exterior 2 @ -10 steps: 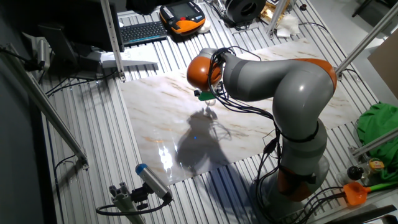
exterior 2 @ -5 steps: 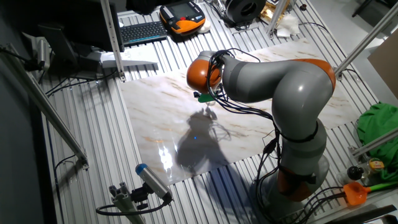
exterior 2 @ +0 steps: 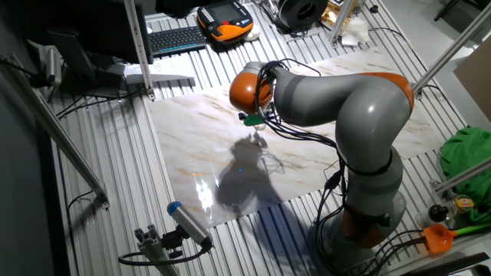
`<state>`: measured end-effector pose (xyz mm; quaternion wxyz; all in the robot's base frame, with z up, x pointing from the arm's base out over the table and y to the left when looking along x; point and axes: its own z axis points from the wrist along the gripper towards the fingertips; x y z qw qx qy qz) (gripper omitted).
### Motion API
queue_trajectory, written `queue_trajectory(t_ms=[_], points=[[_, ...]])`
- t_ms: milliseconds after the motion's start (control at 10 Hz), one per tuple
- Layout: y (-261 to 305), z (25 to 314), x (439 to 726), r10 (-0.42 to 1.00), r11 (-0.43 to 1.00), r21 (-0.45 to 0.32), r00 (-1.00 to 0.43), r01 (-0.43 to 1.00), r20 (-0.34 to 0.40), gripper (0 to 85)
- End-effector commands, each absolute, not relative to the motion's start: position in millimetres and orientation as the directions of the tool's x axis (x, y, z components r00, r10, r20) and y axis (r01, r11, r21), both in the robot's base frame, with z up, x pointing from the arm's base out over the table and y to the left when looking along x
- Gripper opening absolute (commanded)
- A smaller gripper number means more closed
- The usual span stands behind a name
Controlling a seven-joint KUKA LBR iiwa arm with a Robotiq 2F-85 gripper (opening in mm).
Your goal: Transfer liquid using a dropper
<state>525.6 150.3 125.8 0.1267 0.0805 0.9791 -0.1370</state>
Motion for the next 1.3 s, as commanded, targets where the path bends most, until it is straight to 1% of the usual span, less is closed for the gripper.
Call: queue_trajectory(t_ms=[0,300,400,1000,1100,1200], points=[[149.9,126.0,526.4,0.123,0.95,-0.246,-0.955,0.192,-0.27,34.0],[149.7,125.7,526.5,0.12,0.951,-0.247,-0.956,0.189,-0.269,34.0],[149.6,125.6,526.5,0.118,0.95,-0.249,-0.956,0.187,-0.269,17.0],[149.0,125.8,527.2,0.094,0.954,-0.253,-0.959,0.163,-0.267,17.0],[148.8,126.9,527.9,0.083,0.956,-0.251,-0.962,0.15,-0.26,0.0],[148.7,127.8,528.1,0.076,0.958,-0.249,-0.964,0.141,-0.256,0.0]])
